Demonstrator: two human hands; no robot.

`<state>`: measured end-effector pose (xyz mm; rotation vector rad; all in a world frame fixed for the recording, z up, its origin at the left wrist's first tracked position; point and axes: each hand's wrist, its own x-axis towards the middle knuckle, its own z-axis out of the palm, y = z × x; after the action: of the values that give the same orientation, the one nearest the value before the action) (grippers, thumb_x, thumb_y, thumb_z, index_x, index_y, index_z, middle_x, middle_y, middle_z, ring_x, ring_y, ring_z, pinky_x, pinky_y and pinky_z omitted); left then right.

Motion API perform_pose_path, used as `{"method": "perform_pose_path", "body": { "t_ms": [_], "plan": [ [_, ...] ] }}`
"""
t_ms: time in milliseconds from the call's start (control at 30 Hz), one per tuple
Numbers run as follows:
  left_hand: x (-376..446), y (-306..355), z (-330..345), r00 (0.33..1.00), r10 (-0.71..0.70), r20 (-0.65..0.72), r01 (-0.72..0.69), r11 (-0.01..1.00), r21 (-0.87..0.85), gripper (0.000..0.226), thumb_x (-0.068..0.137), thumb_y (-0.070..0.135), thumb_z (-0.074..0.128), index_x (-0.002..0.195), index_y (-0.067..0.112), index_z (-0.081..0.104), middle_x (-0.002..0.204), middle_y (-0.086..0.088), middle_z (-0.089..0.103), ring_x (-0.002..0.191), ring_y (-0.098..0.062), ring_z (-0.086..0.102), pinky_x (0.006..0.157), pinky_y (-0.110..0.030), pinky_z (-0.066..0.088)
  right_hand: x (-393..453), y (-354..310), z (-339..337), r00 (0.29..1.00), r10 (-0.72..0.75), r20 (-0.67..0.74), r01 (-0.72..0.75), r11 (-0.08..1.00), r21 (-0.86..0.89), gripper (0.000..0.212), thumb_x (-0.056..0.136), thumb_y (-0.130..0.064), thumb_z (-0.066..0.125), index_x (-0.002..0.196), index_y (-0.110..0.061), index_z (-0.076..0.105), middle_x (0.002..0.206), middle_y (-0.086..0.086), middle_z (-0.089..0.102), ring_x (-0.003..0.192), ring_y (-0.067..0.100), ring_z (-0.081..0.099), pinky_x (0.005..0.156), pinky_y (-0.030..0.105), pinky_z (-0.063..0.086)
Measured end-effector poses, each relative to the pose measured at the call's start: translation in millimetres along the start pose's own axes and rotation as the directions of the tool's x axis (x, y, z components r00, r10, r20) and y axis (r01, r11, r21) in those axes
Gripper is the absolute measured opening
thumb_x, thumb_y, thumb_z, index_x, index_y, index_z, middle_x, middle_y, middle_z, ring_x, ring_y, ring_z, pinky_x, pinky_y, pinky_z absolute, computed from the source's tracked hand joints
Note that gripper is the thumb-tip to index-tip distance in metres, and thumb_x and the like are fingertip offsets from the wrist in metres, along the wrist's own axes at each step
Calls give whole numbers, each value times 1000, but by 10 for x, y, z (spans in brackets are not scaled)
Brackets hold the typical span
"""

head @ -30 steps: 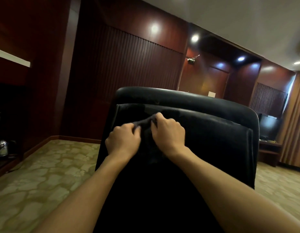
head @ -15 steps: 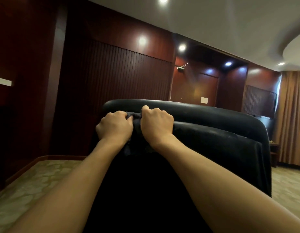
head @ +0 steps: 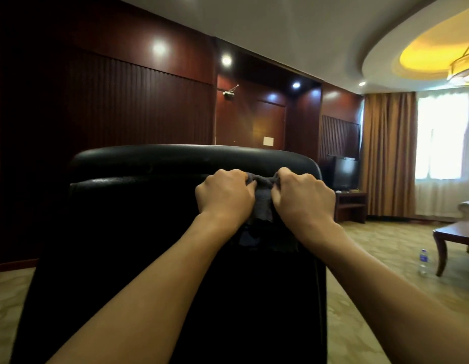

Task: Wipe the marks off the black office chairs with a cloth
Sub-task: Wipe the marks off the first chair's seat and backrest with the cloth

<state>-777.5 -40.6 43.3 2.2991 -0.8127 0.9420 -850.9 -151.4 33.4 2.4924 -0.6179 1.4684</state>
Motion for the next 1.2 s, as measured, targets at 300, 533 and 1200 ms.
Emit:
{"method": "perform_pose_path", "body": {
  "t_ms": [300, 533, 1200],
  "plan": [
    [91, 635, 189, 998, -14, 59, 24, 985, -169, 32, 97, 43, 51, 110, 23, 71, 108, -7, 68, 104, -31, 64, 71, -33, 40, -78, 633, -50, 941, 314, 126, -338, 887, 315, 24, 91, -40, 53, 104, -25, 66, 96, 12, 67, 94, 39, 61, 73, 38, 45],
    [262, 309, 108, 971, -203, 123, 231, 928, -293, 28, 88, 40, 61, 107, 22, 72, 112, -6, 68, 104, -29, 63, 73, -31, 42, 177, 197, 52, 922, 323, 215, -386, 819, 425, 21, 90, -39, 55, 102, -27, 67, 94, 8, 66, 94, 33, 61, 75, 38, 45],
    [589, -368, -325, 978, -157, 134, 205, 819, -537, 28, 91, 37, 61, 109, 19, 72, 110, -12, 70, 105, -35, 65, 83, -39, 52, 651, -582, 42, 869, 494, 39, -461, 777, 429, 28, 97, -38, 54, 115, -18, 60, 120, 18, 65, 113, 41, 58, 89, 41, 45]
  ]
}}
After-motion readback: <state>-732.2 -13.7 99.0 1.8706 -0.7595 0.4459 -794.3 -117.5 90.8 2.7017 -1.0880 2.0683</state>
